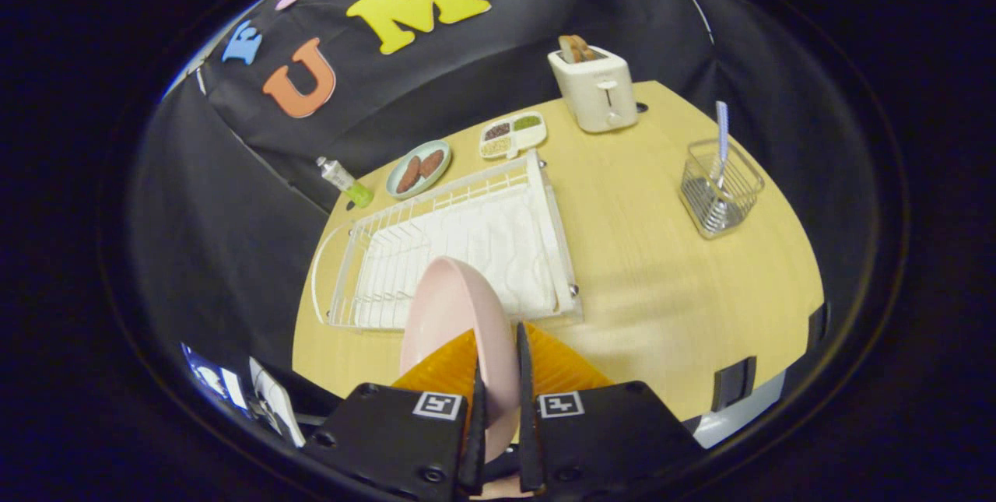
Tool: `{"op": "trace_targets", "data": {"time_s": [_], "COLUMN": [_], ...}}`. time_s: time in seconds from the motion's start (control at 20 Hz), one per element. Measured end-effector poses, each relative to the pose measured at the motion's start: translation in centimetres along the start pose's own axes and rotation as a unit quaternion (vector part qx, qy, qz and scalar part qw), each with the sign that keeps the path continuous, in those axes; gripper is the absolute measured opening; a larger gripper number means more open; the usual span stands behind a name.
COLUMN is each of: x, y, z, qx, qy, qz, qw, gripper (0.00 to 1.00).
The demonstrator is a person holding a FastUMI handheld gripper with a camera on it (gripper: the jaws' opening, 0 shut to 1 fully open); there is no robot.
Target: Take the plate from the dish rack, then take the spoon from the basket and place it into the plate.
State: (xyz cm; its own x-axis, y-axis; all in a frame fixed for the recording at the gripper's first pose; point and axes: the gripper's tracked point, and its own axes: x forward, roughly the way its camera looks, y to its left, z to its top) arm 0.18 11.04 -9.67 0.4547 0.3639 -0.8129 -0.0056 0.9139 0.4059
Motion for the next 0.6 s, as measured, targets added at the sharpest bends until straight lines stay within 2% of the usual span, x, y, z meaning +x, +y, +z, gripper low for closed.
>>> {"op": "trace_targets", "data": {"time_s": [0.15,0.3,0.6], "x": [2.0,4.5,8.1], "y": [-3.1,-4.2,-4.3], "z": [-4.6,-7.6,-8.4], "qx": [0.048,0.092,0.132], "qy": [0.026,0.055,0.066], "qz": [0.033,0.071,0.125], "qw": [0.998,0.992,0.981], "gripper": [0.23,0.22,0.22]}}
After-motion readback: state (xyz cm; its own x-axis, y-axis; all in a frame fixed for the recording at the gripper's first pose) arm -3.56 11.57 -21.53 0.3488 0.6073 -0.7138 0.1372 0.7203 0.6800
